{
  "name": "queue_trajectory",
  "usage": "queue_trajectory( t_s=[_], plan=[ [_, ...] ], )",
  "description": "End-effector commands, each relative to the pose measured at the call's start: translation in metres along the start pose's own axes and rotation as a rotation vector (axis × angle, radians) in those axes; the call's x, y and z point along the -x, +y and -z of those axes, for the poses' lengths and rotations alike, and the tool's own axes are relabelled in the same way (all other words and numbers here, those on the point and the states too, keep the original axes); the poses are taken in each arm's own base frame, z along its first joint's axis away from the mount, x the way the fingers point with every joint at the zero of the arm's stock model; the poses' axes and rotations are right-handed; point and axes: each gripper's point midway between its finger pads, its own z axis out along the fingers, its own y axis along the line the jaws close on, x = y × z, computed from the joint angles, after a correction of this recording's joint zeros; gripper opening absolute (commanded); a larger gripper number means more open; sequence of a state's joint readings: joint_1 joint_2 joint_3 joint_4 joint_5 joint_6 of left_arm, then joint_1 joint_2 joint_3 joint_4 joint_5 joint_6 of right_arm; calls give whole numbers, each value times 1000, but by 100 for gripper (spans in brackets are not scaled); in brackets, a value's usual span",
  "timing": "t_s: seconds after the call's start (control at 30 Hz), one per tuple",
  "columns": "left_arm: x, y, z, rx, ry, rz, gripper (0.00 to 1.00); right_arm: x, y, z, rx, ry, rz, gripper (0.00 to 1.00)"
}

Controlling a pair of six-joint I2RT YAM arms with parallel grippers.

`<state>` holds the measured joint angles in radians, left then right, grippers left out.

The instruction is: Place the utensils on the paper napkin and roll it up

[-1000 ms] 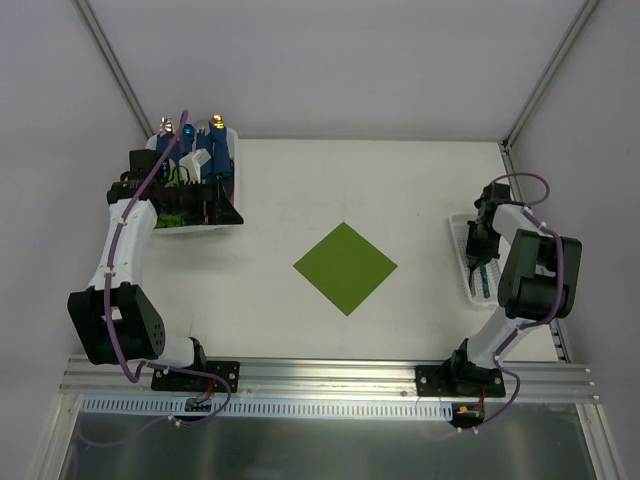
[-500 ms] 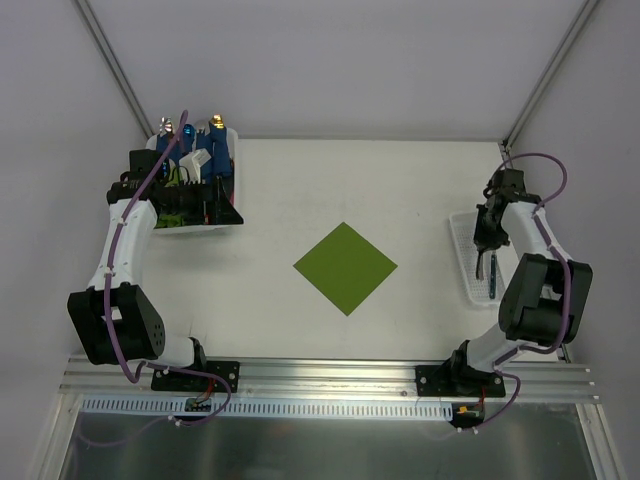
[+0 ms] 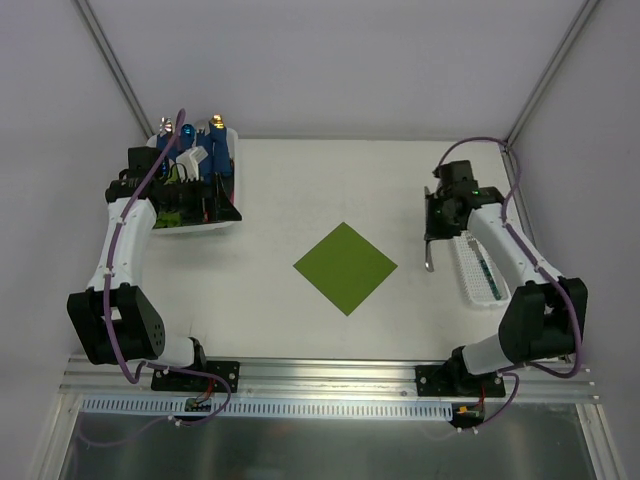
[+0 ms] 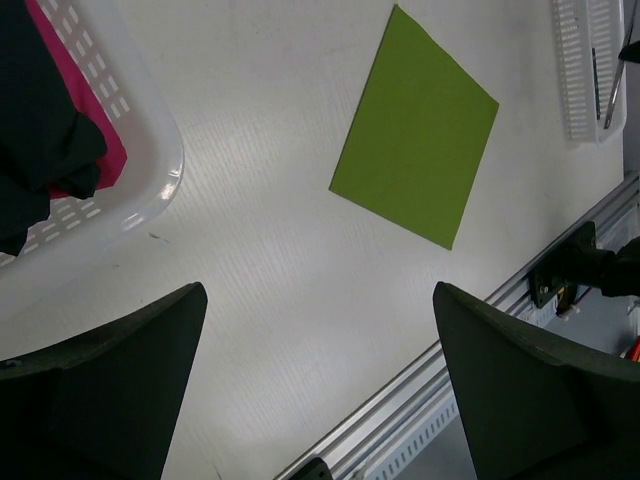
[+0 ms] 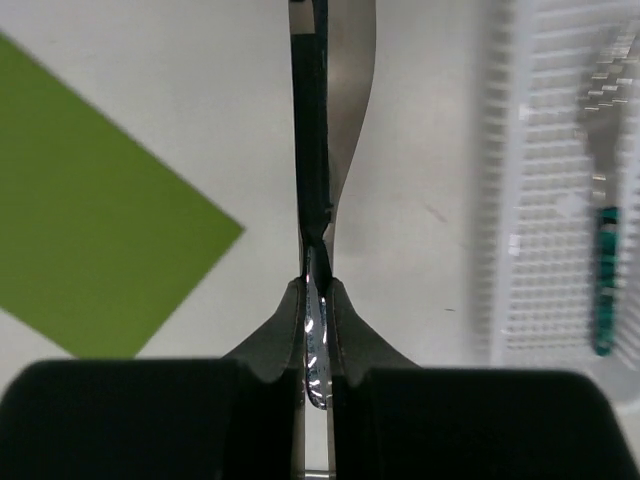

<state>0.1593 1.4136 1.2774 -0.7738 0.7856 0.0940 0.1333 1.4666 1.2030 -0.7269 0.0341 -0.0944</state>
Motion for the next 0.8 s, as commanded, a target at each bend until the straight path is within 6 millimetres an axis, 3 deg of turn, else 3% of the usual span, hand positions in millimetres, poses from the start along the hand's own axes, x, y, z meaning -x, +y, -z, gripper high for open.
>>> queue_trajectory(
  t_s=[0.0, 0.17, 0.4, 0.57, 0.77],
  plan=[
    [15, 2, 11, 55, -40, 22, 99, -7, 63, 9, 133, -19, -22, 0],
    [13, 14, 12, 131, -42, 50, 99, -22, 129, -10, 155, 13, 6, 0],
    [10, 29, 14, 222, -40, 67, 99, -34, 196, -41, 113, 40, -12, 0],
    [9, 38, 17, 280, -46, 104, 99, -45, 218, -60, 98, 76, -1, 0],
    [7, 39, 16, 286, -43, 111, 99, -53, 223, -72, 93, 110, 28, 0]
  ],
)
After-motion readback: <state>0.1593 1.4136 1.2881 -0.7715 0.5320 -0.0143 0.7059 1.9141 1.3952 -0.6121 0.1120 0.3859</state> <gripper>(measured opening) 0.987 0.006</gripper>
